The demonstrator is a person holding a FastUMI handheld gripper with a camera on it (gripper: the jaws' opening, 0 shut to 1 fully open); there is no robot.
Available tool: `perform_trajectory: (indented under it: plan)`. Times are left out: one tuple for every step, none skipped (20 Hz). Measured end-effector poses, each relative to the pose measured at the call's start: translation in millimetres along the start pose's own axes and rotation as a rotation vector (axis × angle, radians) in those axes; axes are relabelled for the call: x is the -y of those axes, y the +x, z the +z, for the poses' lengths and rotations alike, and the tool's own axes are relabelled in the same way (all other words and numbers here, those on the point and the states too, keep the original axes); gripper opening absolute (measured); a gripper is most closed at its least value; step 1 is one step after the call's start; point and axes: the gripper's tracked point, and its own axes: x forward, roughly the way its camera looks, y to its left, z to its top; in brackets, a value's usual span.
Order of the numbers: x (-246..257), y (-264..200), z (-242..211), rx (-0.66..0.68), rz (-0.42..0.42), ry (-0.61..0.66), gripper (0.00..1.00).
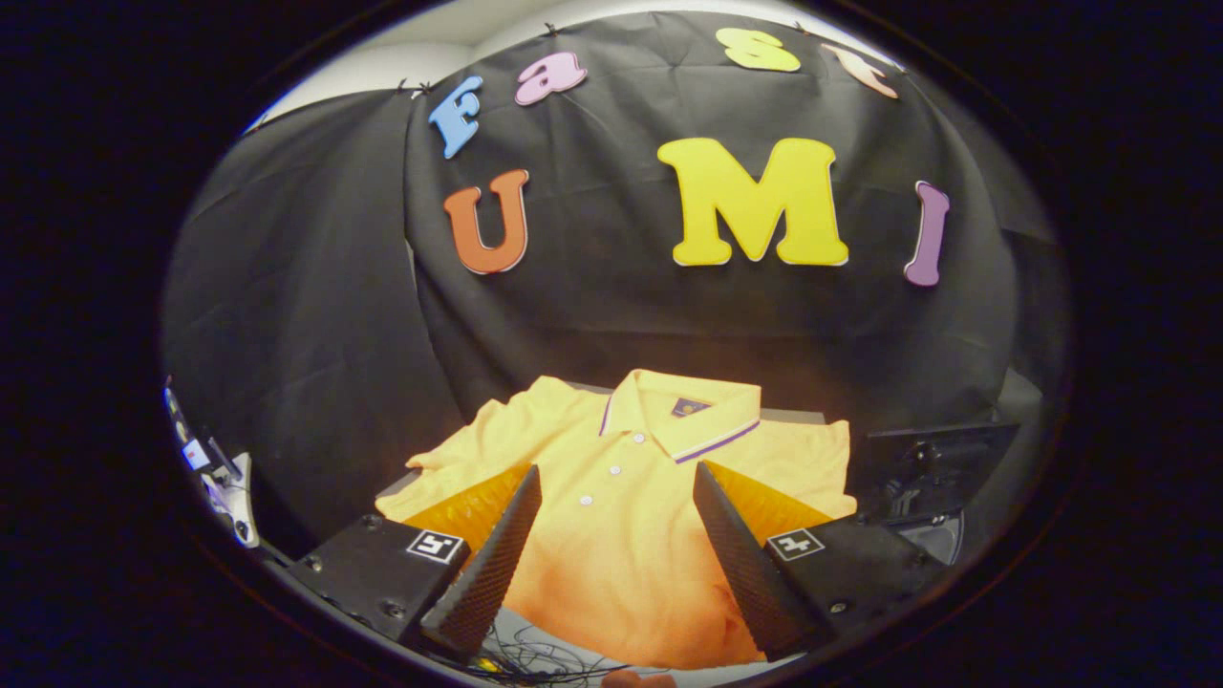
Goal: Put the clothes into the washing machine and then close the washing machine lid.
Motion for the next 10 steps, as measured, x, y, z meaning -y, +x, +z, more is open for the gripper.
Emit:
perform_trajectory:
  plan:
    - [2,13,-5,-0.024,-0.016,-0.013,1.0]
    - [2,22,-9,-0.05,-0.028,-0.021,1.0]
    - [0,31,-13,-0.078,-0.029,-0.018,1.0]
    - [-3,37,-19,-0.105,-0.029,-0.007,1.0]
    - [-7,42,-24,-0.136,-0.018,0.0,1.0]
    - [-13,46,-29,-0.162,-0.014,0.001,1.0]
    - [-13,50,-34,-0.184,-0.013,-0.01,1.0]
    - [-13,52,-40,-0.205,-0.023,-0.028,1.0]
    - [-12,54,-44,-0.219,-0.032,-0.042,1.0]
    - [-13,56,-42,-0.202,-0.037,-0.057,1.0]
